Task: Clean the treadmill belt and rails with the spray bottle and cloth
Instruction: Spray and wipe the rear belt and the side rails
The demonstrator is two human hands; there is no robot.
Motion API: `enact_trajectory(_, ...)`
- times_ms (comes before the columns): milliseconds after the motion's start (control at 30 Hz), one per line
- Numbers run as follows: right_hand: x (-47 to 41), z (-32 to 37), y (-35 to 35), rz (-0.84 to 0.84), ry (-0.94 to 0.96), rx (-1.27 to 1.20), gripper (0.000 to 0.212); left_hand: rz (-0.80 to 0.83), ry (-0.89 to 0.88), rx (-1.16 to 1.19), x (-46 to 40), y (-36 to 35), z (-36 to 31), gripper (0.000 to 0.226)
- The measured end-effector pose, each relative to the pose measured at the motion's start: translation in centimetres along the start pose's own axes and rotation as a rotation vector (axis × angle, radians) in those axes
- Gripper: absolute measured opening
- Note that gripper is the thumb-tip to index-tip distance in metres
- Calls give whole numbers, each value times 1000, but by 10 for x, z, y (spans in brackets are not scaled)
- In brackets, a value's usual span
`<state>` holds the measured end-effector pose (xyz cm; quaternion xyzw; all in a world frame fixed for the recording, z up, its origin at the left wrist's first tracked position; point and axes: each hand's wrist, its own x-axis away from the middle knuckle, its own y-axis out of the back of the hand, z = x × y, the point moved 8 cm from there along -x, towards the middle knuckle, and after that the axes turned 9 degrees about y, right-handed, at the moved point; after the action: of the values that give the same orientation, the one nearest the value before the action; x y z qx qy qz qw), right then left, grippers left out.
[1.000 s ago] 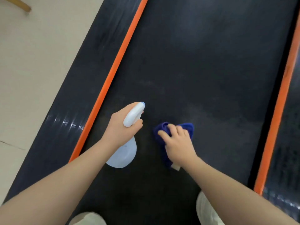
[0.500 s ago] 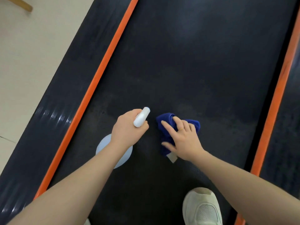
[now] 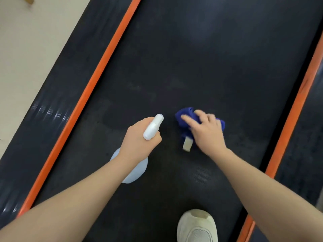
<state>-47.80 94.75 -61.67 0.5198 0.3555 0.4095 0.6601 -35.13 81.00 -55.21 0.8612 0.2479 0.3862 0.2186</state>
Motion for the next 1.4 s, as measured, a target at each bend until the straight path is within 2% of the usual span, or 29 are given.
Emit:
enact_trajectory(67, -30, -51, 13, -71, -327, 47, 38, -12, 3, -8, 1, -6, -5, 24)
enact_trajectory(133, -35, -70, 9, -29, -501, -48, 37, -51, 32, 21, 0, -5, -2, 24)
enact_trajectory(200, -16, -38, 8, -70, -414, -84, 36, -79, 59, 52, -2, -1, 2, 20)
enact_trajectory(300, 39, 32, -4, 4, -49, -137, 37, -74, 41, 16, -4, -2, 0, 20)
enact_trajectory(367, 44, 37, -9, 85, 109, -158, 33, -42, 26, -22, -4, -4, -4, 14)
enact_trajectory(400, 33, 23, -6, 69, 92, -147, 33, -10, 26, -41, -5, -6, -5, 7)
enact_trajectory(433, 20, 2, 0, 33, -28, -128, 33, 35, 29, -77, -7, -10, -6, 7)
enact_trajectory(500, 8, -51, 13, -23, -427, -104, 35, 157, 19, -165, -6, -22, -10, 12)
enact_trajectory(533, 10, -69, 15, -17, -561, -190, 37, 221, 6, -198, -5, -30, -11, 12)
enact_trajectory(567, 11, -77, 20, -24, -611, -321, 37, 281, -8, -247, 0, -39, -12, 14)
enact_trajectory(633, 24, -82, 44, -186, -630, -548, 39, 353, -50, -370, 12, -58, -10, 20)
enact_trajectory(733, 67, -83, 67, -435, -691, -837, 41, 280, -70, -404, 21, -68, -9, 12)
enact_trajectory(833, 114, -79, 74, -449, -739, -812, 46, 233, 12, -253, 24, -71, -7, 12)
enact_trajectory(900, 146, -85, 78, -465, -779, -762, 42, 293, -14, -225, 33, -91, -16, 15)
enact_trajectory(967, 174, -93, 82, -489, -843, -743, 40, 390, -87, -289, 47, -124, -32, 28)
enact_trajectory(1033, 192, -95, 84, -471, -889, -699, 40, 444, -104, -314, 56, -153, -43, 34)
enact_trajectory(1100, 200, -86, 79, -416, -914, -664, 39, 436, -55, -300, 55, -167, -43, 28)
enact_trajectory(1167, 198, -64, 68, -316, -846, -556, 40, 414, -16, -306, 49, -165, -35, 31)
enact_trajectory(1267, 180, -29, 42, -180, -749, -460, 41, 289, 58, -178, 32, -129, -24, 53)
enact_trajectory(1400, 134, -28, 19, 7, -750, -267, 45, 132, 125, 71, 14, -69, -12, 46)
